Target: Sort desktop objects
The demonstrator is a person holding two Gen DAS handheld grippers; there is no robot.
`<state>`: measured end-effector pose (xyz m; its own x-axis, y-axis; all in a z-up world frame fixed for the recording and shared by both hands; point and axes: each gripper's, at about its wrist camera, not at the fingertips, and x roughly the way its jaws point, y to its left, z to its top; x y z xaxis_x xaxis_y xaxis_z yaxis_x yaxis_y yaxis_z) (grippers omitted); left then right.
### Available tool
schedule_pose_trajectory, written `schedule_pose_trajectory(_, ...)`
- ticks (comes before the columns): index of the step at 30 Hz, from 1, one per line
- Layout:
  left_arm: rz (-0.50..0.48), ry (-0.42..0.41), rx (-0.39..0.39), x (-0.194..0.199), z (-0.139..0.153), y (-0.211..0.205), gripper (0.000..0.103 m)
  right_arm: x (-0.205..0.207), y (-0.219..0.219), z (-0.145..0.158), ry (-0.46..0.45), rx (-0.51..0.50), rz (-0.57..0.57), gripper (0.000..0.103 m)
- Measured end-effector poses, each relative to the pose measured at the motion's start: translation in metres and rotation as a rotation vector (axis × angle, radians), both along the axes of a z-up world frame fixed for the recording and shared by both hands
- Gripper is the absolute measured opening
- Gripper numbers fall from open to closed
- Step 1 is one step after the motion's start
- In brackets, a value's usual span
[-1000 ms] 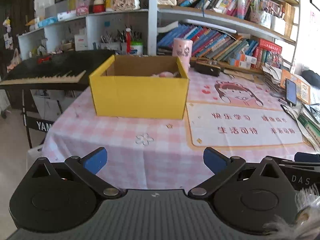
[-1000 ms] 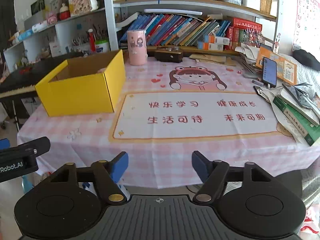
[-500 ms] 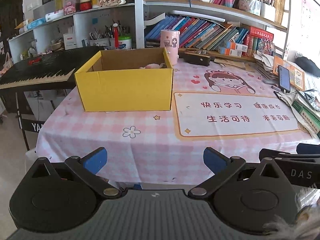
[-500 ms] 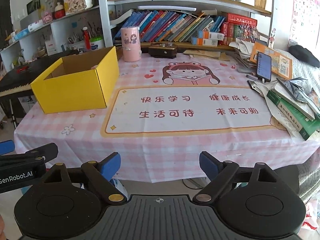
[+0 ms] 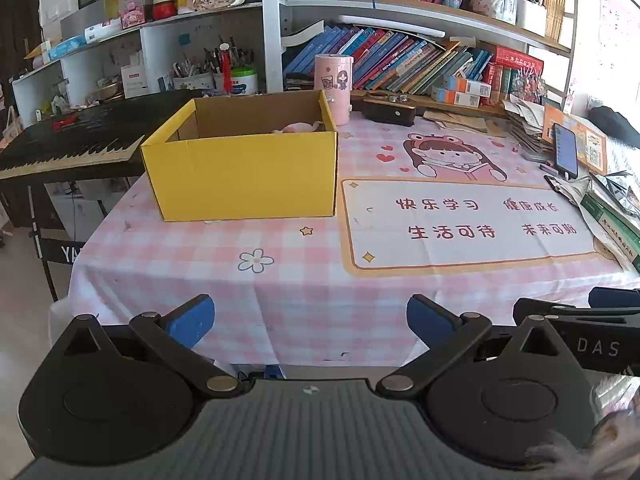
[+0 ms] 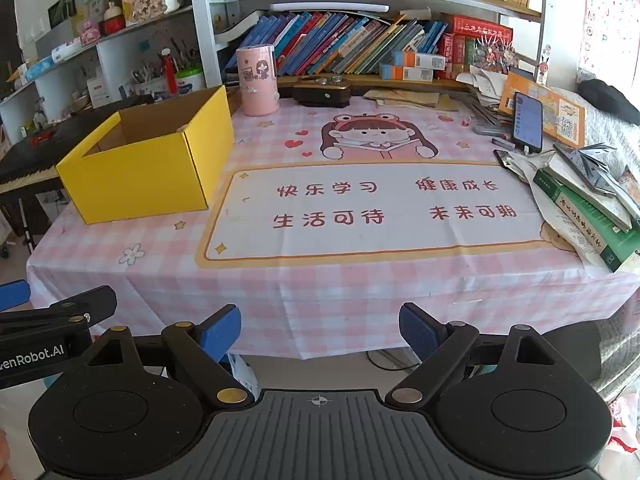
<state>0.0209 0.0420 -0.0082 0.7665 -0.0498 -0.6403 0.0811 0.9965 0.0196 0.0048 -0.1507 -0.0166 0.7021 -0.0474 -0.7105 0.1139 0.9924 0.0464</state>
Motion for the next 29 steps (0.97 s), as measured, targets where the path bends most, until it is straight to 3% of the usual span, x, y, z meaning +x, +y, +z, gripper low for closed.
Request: schedule_pose_trajectory(29, 0.017, 0.041, 0.001, 0.009, -0.008, 0.01, 0.103, 0.008, 0.01, -0.005, 0.029, 0.001, 0.017, 0.089)
